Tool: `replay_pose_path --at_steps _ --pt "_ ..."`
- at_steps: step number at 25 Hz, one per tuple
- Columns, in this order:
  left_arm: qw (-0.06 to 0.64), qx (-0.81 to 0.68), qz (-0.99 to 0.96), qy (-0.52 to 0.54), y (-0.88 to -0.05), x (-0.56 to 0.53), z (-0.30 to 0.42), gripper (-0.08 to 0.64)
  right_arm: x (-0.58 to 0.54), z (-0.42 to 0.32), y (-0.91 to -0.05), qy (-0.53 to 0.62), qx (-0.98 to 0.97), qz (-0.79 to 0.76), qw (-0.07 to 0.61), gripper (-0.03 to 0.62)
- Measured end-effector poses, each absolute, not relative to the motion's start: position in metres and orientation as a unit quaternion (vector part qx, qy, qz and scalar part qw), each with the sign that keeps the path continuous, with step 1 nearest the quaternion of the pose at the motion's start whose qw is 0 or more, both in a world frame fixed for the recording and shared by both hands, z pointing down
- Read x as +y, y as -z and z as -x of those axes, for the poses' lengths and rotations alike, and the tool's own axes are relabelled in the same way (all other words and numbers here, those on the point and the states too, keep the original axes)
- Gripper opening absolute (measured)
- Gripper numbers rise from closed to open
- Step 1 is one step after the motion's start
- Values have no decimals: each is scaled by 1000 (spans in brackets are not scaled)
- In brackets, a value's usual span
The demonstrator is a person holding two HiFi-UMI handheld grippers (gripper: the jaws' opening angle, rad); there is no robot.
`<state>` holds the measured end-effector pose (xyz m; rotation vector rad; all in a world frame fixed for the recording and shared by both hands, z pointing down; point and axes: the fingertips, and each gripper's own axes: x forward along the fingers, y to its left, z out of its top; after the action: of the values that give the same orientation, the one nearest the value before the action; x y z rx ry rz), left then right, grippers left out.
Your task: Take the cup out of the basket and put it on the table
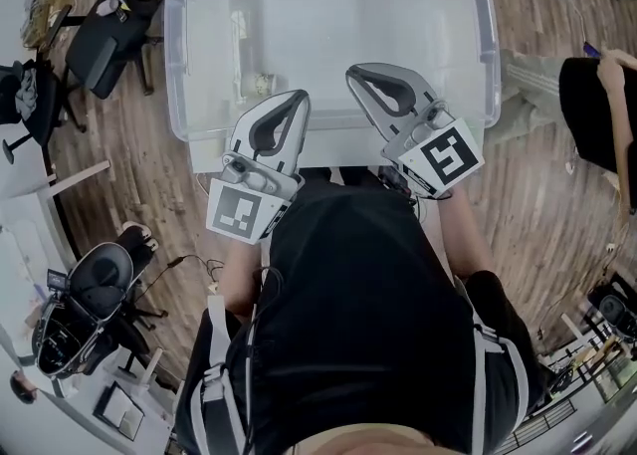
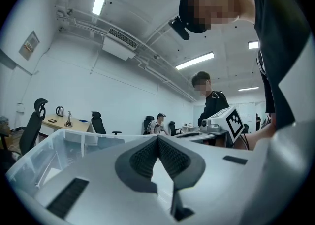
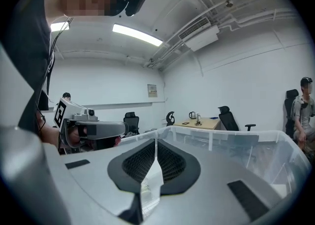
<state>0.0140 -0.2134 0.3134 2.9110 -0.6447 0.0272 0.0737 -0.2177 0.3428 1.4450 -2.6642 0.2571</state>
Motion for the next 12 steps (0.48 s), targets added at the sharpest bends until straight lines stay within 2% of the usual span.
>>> replay_pose_path --at_steps 12 --pt "82 -248 -965 -5 -314 -232 14 18 -279 -37 -386 -108 -908 -378 146 26"
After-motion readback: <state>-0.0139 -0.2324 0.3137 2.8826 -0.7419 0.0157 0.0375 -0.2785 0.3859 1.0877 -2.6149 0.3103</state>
